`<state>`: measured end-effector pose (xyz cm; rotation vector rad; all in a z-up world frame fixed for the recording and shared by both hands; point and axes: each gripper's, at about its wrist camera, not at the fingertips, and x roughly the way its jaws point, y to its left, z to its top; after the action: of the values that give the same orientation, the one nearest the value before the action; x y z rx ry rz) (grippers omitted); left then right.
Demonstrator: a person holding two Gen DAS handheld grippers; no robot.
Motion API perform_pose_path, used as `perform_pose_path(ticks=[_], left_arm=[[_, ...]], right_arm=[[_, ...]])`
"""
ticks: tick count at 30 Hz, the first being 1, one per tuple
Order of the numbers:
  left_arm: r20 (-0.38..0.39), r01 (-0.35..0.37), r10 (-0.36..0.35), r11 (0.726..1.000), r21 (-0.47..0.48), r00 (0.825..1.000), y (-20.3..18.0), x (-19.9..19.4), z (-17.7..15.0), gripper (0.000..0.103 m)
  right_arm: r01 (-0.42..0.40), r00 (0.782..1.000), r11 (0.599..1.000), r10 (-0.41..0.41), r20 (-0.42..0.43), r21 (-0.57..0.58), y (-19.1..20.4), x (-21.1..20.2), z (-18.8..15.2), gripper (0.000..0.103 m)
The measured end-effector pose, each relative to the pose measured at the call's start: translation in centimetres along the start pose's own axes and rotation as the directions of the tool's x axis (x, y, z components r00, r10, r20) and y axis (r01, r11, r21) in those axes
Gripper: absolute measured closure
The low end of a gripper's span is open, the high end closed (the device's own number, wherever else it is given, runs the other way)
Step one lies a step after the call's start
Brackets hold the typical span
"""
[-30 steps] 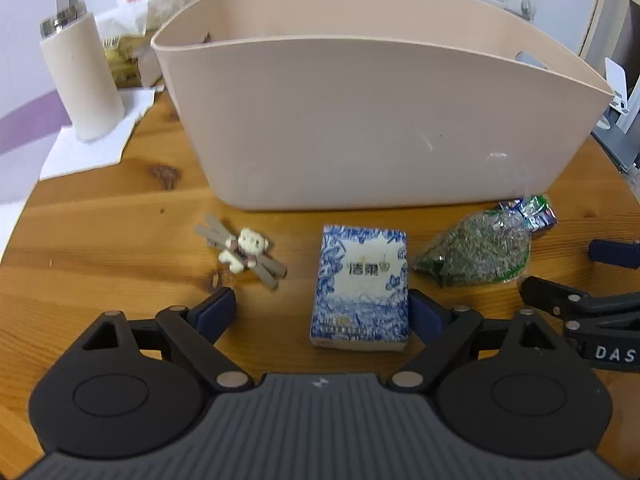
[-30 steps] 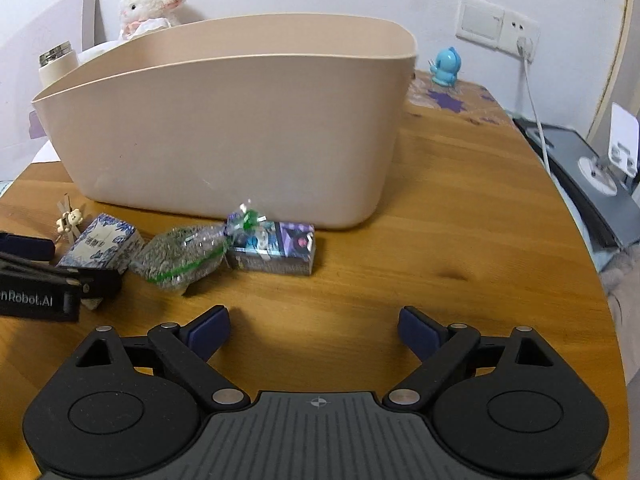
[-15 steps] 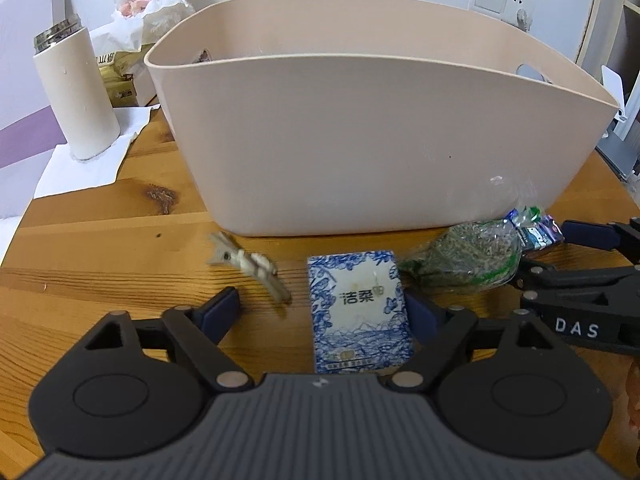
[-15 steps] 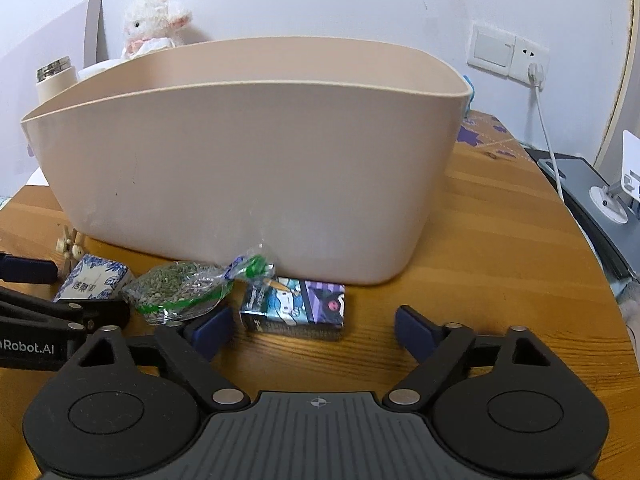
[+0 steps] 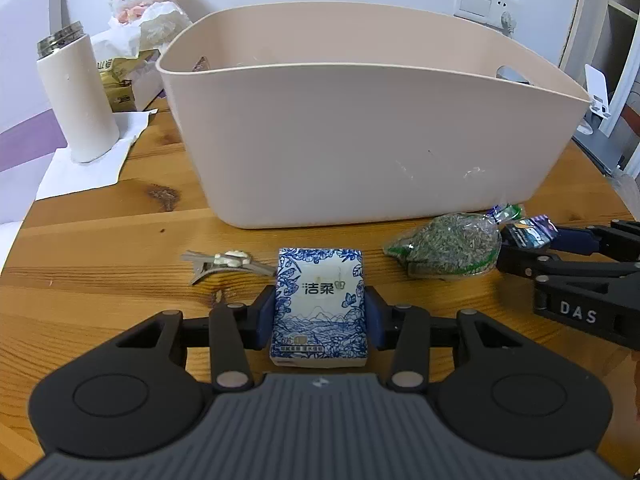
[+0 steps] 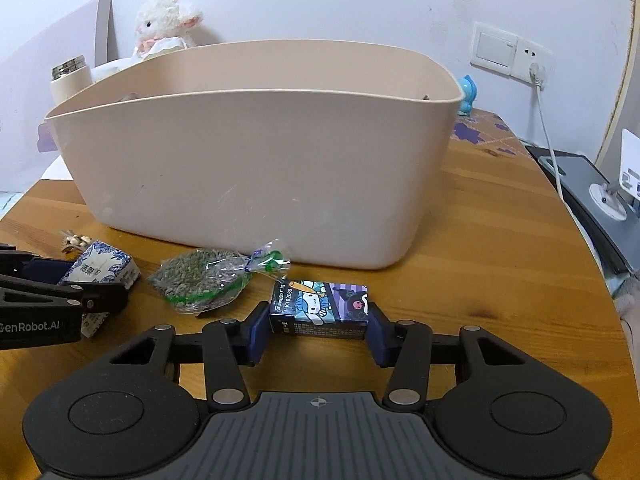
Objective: Organize objects
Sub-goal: 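Grasp the blue-and-white tissue pack with the left tool while the right grasps the purple snack pack, then carry both packs over the basket and open both tools to drop them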
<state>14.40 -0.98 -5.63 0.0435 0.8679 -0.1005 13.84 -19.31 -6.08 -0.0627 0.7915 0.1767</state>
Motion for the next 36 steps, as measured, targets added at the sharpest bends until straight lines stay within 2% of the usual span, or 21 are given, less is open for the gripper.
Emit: perform_pose_path(ticks=[6, 13, 21, 30, 36], left_arm=[[0.041, -0.005, 0.004, 1.000, 0.013, 0.999, 0.2, -2.2, -0.3, 0.056], [0.110, 0.006, -0.008, 1.000, 0.024, 0.994, 0.5, -5.8, 0.1, 0.056], [0.240, 0.004, -0.011, 1.000, 0.030, 0.971, 0.9, -10.2, 2.2, 0.056], [0.351, -0.039, 0.029, 0.999, 0.022, 0.936, 1.0, -12.3, 6.4, 0.056], [0.356, -0.068, 0.060, 0.998, 0.009, 0.933, 0.5, -10.1, 9.4, 0.056]], right_arm=[[-0.010, 0.999, 1.000, 0.010, 0.044, -0.005, 0.0, -3.2, 0.0, 0.057], [-0.013, 0.989, 0.999, 0.020, 0.150, -0.050, 0.7, -8.2, 1.0, 0.057], [-0.028, 0.963, 0.998, 0.041, 0.265, -0.053, 0.7, -12.0, 3.3, 0.057], [-0.016, 0.930, 0.999, 0.029, 0.367, -0.036, 0.5, -13.2, 7.0, 0.057], [0.005, 0.920, 1.000, 0.004, 0.392, -0.022, 0.5, -11.9, 9.7, 0.057]])
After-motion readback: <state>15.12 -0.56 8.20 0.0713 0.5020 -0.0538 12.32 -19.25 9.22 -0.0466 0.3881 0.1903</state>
